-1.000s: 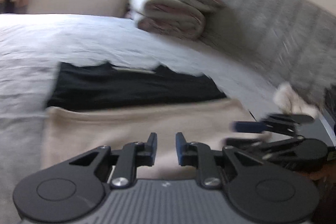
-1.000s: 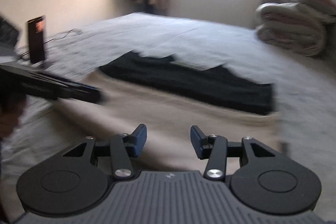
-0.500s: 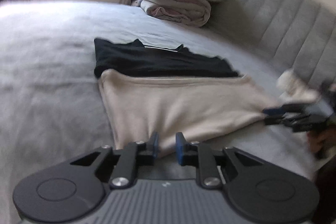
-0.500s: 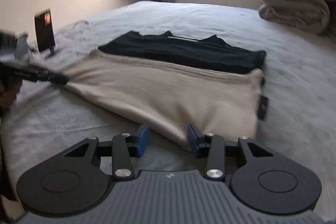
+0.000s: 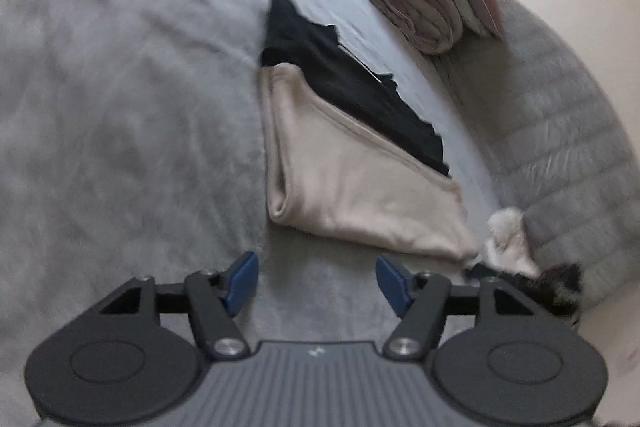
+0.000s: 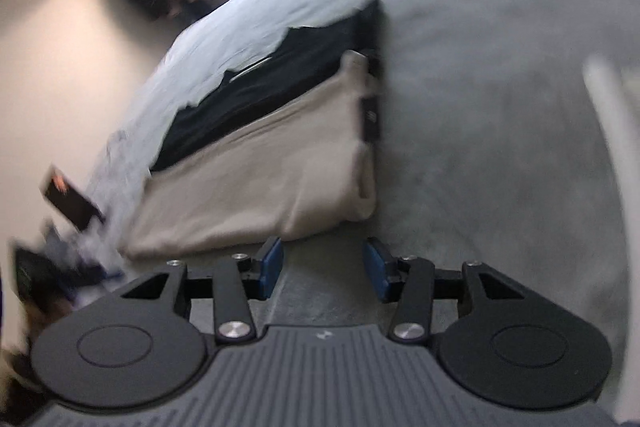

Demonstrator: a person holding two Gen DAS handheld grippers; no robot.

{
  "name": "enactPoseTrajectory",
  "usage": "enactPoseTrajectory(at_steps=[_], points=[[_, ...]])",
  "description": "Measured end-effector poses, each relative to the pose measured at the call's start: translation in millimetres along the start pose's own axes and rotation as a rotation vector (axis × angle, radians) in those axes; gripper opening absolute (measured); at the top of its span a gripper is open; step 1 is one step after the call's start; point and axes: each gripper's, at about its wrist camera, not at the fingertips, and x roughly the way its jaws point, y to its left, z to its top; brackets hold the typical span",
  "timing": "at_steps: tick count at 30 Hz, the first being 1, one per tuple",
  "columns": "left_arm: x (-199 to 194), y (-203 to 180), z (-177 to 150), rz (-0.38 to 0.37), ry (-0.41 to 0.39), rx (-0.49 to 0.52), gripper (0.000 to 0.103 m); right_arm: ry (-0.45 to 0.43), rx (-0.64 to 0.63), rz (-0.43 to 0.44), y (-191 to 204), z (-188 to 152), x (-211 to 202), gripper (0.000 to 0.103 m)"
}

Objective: Fold clothes
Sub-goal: 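Grasp the folded beige blanket edge with both grippers and lift it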

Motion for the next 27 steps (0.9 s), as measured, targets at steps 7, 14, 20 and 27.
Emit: enactPoseTrajectory(at_steps=[7, 14, 20, 27], points=[[12, 17, 1, -0.060, -0.090, -0.196, 0.067, -0.018, 0.177, 0.066, -15, 5, 11, 0.049], [25, 5, 4, -0.021, -0.158, -0.167, 0.058, -0.036, 0.301, 0.104, -24, 8, 22, 0.031], [28, 12, 11, -0.002, -0.118, -0.211, 0.009, -0.019, 0.430, 0.188, -42, 11, 17, 0.017], [11, 3, 19, -0.156, -0.223, -0.221, 0.008, -0.082, 0.470, 0.326, -35, 30, 3, 0.015]])
